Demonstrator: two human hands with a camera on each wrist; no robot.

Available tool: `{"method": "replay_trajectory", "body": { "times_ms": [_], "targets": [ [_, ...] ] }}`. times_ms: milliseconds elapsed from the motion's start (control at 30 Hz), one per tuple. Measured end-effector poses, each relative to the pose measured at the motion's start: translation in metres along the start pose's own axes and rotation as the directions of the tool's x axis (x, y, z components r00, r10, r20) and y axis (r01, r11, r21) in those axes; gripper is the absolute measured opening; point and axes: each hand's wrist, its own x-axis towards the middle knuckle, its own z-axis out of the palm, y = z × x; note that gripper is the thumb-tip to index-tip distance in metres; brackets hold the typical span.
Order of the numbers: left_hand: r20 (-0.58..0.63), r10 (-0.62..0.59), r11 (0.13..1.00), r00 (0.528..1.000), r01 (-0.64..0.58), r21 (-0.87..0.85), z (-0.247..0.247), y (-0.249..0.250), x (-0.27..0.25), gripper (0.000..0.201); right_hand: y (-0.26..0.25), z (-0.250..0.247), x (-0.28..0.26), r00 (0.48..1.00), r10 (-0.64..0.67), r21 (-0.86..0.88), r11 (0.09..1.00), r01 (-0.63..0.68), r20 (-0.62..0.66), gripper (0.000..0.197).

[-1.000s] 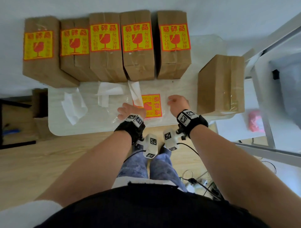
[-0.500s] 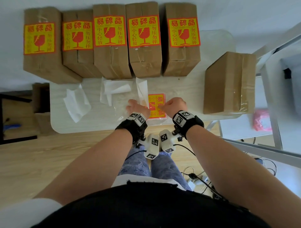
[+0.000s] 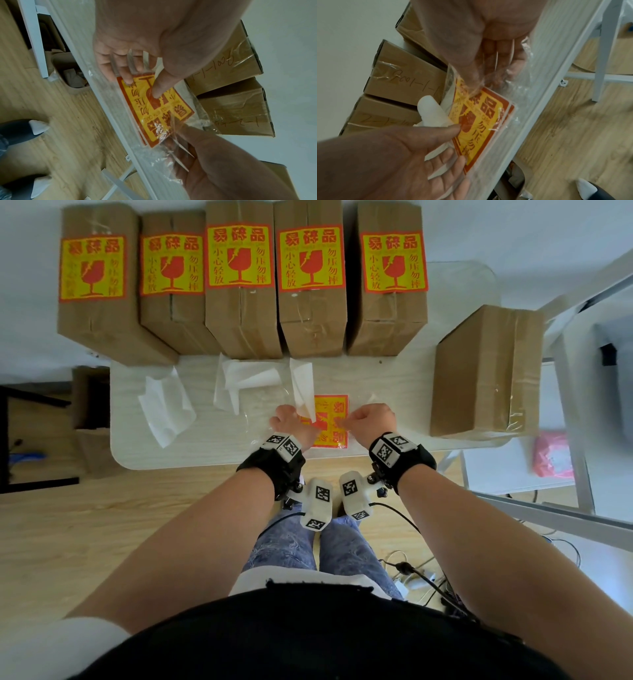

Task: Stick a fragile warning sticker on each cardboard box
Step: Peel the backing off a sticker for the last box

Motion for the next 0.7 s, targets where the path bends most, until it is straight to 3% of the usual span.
{"method": "replay_trajectory", "body": {
  "times_ms": [167, 367, 467, 533, 700],
  "targets": [
    [0.07, -0.057, 0.998, 0.996, 0.057, 0.005, -0.009, 0.007, -0.004, 0.063, 0.009, -0.014, -0.002, 0.99, -0.035, 0.056, 0.997, 0.043, -0.137, 0.021],
    [0.088, -0.123, 0.99, 0.988, 0.128, -0.061, -0.013, 0.019, -0.017, 0.087, 0.011, -0.05, -0.017, 0.936, -0.138, 0.133, 0.973, 0.19, -0.324, 0.005],
    [0.192, -0.085, 0.979, 0.978, 0.118, -0.167, -0.014, 0.03, -0.027, 0.077, 0.013, -0.07, -0.026, 0.895, -0.194, 0.129, 0.956, 0.265, -0.402, 0.007],
    [0.186, -0.053, 0.975, 0.981, 0.091, -0.202, -0.017, 0.037, -0.033, 0.071, 0.013, -0.083, -0.032, 0.872, -0.227, 0.137, 0.94, 0.313, -0.434, 0.01],
    [0.052, -0.039, 0.978, 0.998, 0.048, -0.203, -0.028, 0.081, -0.066, 0.112, 0.01, -0.116, -0.041, 0.83, -0.311, 0.207, 0.873, 0.442, -0.463, 0.017]
  ]
}}
